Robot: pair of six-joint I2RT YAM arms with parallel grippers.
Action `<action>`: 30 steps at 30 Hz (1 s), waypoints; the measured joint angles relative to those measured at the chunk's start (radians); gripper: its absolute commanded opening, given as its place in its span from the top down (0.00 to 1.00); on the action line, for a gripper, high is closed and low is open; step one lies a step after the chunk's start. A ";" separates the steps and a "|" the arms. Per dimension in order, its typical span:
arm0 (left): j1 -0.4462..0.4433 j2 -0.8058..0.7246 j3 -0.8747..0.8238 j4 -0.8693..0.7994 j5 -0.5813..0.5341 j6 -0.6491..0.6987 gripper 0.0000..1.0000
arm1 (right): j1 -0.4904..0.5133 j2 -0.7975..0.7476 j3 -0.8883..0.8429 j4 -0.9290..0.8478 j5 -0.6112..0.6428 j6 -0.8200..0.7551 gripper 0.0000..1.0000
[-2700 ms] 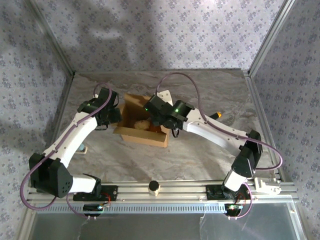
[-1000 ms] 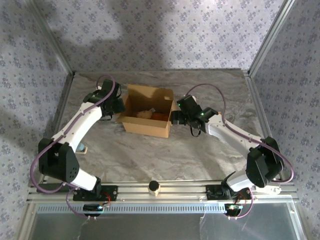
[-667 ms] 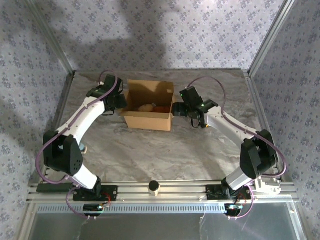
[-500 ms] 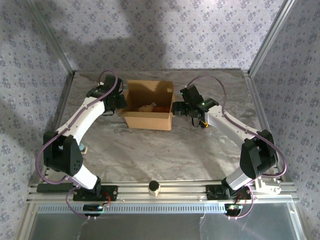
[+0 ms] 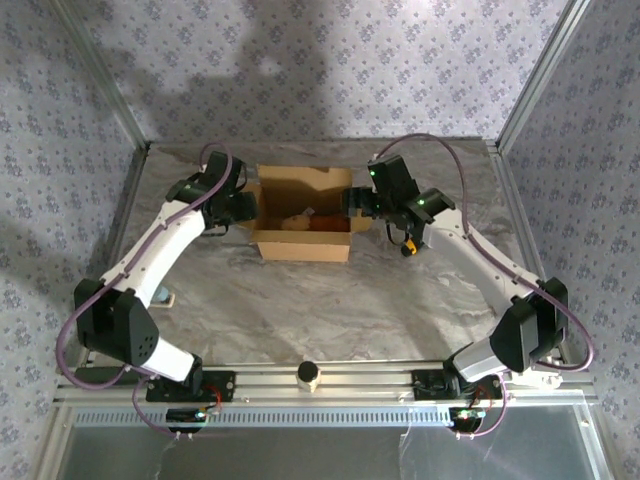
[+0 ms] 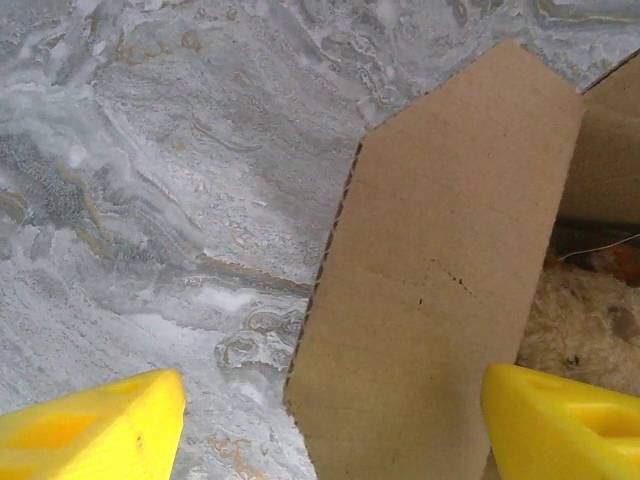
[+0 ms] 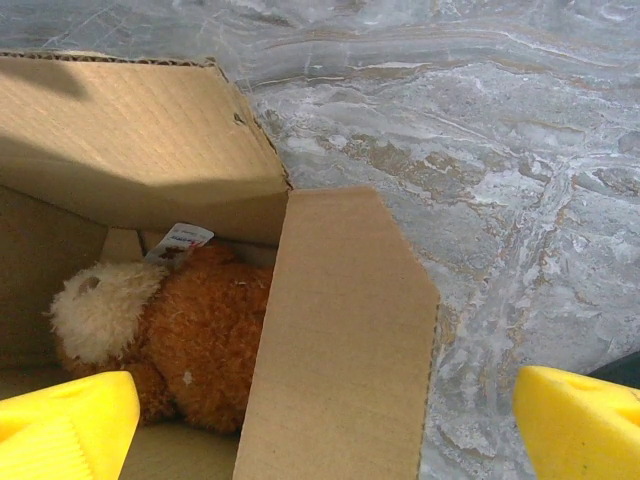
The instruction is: Unpack the express box
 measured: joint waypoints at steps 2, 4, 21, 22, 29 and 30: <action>0.000 -0.016 0.000 0.000 0.006 0.002 0.22 | 0.001 -0.005 0.006 -0.007 -0.003 0.000 0.04; 0.000 -0.033 0.000 0.001 0.013 0.003 0.22 | 0.007 -0.005 0.032 -0.029 -0.011 0.000 0.06; 0.000 -0.175 -0.050 -0.003 0.045 0.019 0.20 | 0.182 0.309 0.366 -0.120 -0.066 -0.036 0.24; 0.000 -0.178 -0.050 -0.006 0.045 0.019 0.20 | 0.182 0.333 0.366 -0.121 -0.071 -0.035 0.24; 0.002 -0.197 -0.072 -0.008 0.048 0.019 0.20 | 0.184 0.463 0.402 -0.125 -0.098 -0.010 0.29; 0.002 -0.203 -0.079 -0.007 0.048 0.019 0.20 | 0.184 0.478 0.411 -0.125 -0.101 -0.004 0.30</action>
